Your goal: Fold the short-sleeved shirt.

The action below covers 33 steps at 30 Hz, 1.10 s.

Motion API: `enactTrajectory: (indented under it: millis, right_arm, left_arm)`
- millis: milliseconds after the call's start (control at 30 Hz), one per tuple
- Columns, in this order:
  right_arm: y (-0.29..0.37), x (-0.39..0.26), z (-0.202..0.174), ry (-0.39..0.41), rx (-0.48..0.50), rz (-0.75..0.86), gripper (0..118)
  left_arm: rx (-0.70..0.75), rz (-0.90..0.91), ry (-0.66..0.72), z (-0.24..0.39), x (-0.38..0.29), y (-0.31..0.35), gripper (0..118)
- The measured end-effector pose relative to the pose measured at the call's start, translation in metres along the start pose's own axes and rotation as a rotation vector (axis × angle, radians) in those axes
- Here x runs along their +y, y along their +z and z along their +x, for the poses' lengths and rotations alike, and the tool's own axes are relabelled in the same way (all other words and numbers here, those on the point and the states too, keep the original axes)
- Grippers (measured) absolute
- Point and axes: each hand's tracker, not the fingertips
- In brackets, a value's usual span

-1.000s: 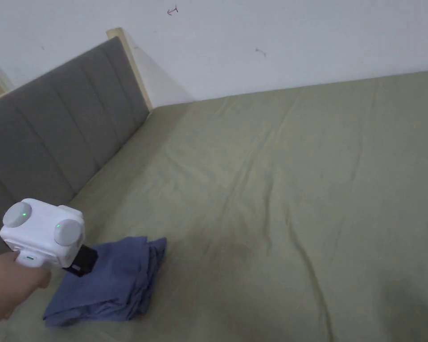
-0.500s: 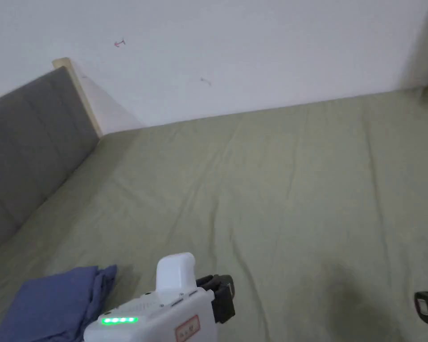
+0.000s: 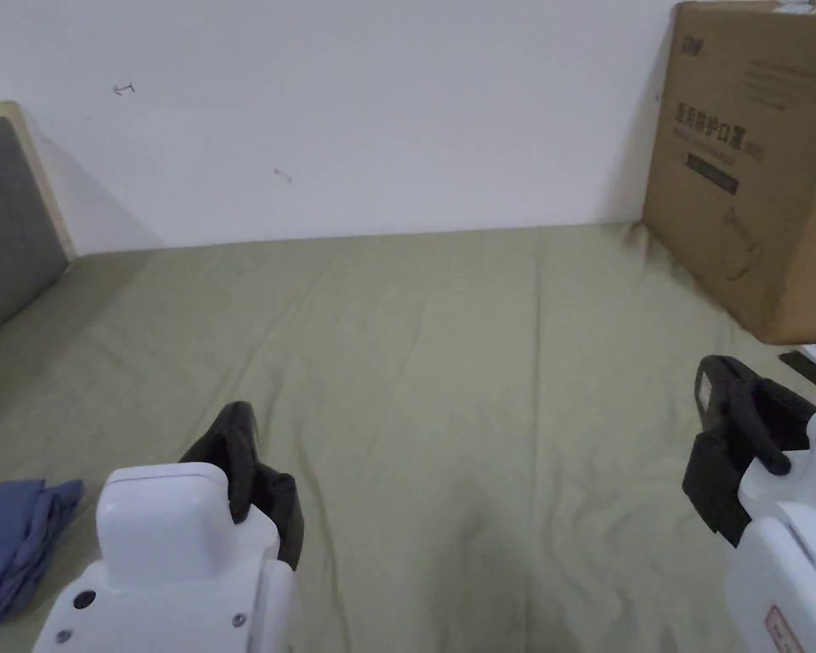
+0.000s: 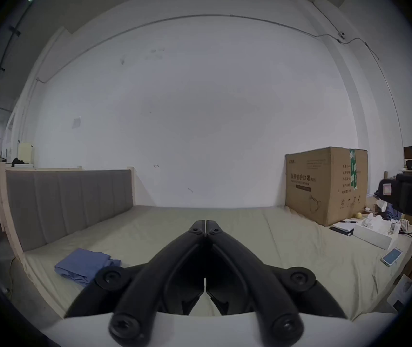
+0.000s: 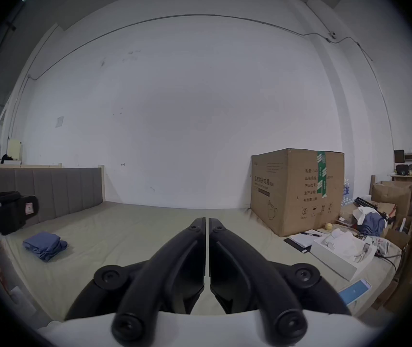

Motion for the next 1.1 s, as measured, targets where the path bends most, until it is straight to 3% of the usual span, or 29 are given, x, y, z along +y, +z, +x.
enactTrajectory:
  millis: [267, 300, 367, 433, 467, 500, 533, 600, 633, 1100]
  right_arm:
    - [0.024, -0.013, 0.006, 0.015, 0.022, -0.064, 5]
    - [0.026, -0.014, 0.007, 0.010, 0.023, -0.074, 7]
    - [0.028, -0.014, 0.008, -0.008, 0.044, -0.093, 16]
    - [0.029, -0.014, 0.008, -0.018, 0.051, -0.106, 40]
    - [0.028, -0.015, 0.008, -0.018, 0.048, -0.112, 56]
    - [0.029, -0.015, 0.007, -0.016, 0.044, -0.116, 80]
    - [0.029, -0.016, 0.007, -0.012, 0.035, -0.118, 95]
    - [0.032, -0.018, 0.007, -0.007, 0.032, -0.103, 114]
    - [0.033, -0.017, 0.006, -0.004, 0.032, -0.096, 118]
    - [0.035, -0.016, -0.006, 0.033, 0.037, -0.098, 118]
  left_arm:
    - [0.026, -0.007, -0.008, -0.004, 0.009, 0.026, 0]
    - [0.027, -0.008, -0.007, -0.008, 0.009, 0.028, 5]
    - [-0.022, -0.016, 0.026, -0.015, 0.010, 0.030, 24]
    - [-0.021, -0.032, 0.028, -0.011, 0.011, 0.032, 69]
    - [-0.019, -0.036, 0.027, -0.011, 0.011, 0.032, 91]
    - [-0.019, -0.036, 0.025, -0.011, 0.011, 0.032, 111]
    - [-0.019, -0.030, 0.021, -0.006, 0.009, 0.037, 117]
    - [-0.030, -0.005, 0.011, -0.004, 0.010, 0.038, 118]
    - [-0.043, -0.010, 0.002, -0.003, 0.011, 0.038, 118]
    - [-0.065, -0.047, 0.010, 0.003, 0.011, 0.043, 118]
